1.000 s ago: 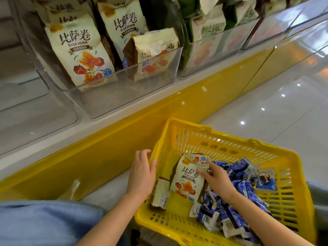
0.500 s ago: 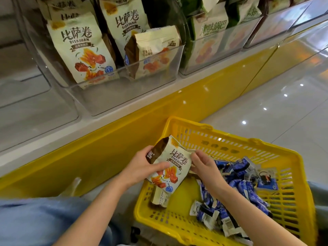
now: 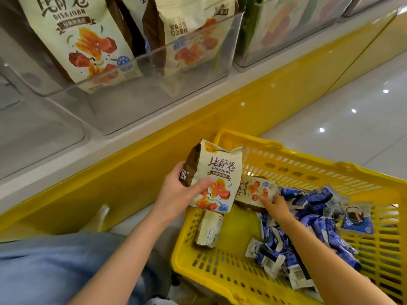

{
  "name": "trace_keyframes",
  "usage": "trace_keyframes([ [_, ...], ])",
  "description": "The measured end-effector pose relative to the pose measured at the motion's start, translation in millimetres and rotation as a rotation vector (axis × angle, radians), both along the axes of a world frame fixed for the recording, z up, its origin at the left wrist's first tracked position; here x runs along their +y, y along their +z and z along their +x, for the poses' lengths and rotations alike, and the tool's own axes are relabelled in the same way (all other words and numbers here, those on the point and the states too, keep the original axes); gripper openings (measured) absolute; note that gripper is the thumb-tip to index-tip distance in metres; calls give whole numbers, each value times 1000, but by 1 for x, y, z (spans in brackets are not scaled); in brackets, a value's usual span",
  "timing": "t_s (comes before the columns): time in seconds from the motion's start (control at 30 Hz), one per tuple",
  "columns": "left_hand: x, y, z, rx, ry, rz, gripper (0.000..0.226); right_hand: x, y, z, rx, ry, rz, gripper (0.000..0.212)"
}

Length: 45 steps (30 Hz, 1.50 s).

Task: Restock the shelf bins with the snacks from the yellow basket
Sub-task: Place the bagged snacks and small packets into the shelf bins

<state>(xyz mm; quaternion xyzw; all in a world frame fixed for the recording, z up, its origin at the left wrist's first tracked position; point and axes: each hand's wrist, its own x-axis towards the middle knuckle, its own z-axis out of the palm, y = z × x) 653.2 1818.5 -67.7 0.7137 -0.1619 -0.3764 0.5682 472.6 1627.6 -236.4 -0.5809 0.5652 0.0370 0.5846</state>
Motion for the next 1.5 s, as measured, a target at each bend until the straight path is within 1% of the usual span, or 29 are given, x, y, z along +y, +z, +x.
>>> trace_keyframes([
  [0.1,-2,-2,-1,4,3,14,43,-2,-8,10,73,-5,9,60],
  [0.13,-2,-3,-1,6,0,16,42,-3,-11,12,93,10,18,61],
  [0.23,-3,-4,-1,10,0,16,44,-4,-16,20,91,44,29,50],
  [0.33,-2,-5,-1,15,6,14,45,-1,-11,27,41,98,3,38],
  [0.43,-1,-5,-2,11,9,6,44,-1,-1,27,3,106,-36,44],
  [0.53,0,-4,-3,1,14,2,38,-5,21,19,-48,101,-64,43],
  [0.67,0,-5,-6,-48,54,9,30,-15,58,3,-141,65,-30,36],
  [0.8,2,-5,-7,-89,106,22,22,-16,98,-9,-243,62,-30,19],
  [0.93,11,-3,-10,-136,110,51,19,-7,130,-14,-322,105,-29,21],
  [1.07,22,1,-8,-223,132,108,20,4,158,-11,-408,32,-53,23],
  [1.17,30,10,-6,-245,139,126,25,11,182,-10,-484,36,-51,23],
  [1.27,35,24,-5,-194,145,84,30,18,212,-6,-544,105,-66,25],
  [1.37,40,45,-6,-160,145,-6,27,25,243,1,-586,181,-121,32],
  [1.43,44,61,-7,-177,126,-80,23,30,262,7,-621,220,-146,34],
  [1.5,48,76,-6,-225,98,-136,28,37,281,15,-661,247,-157,32],
])
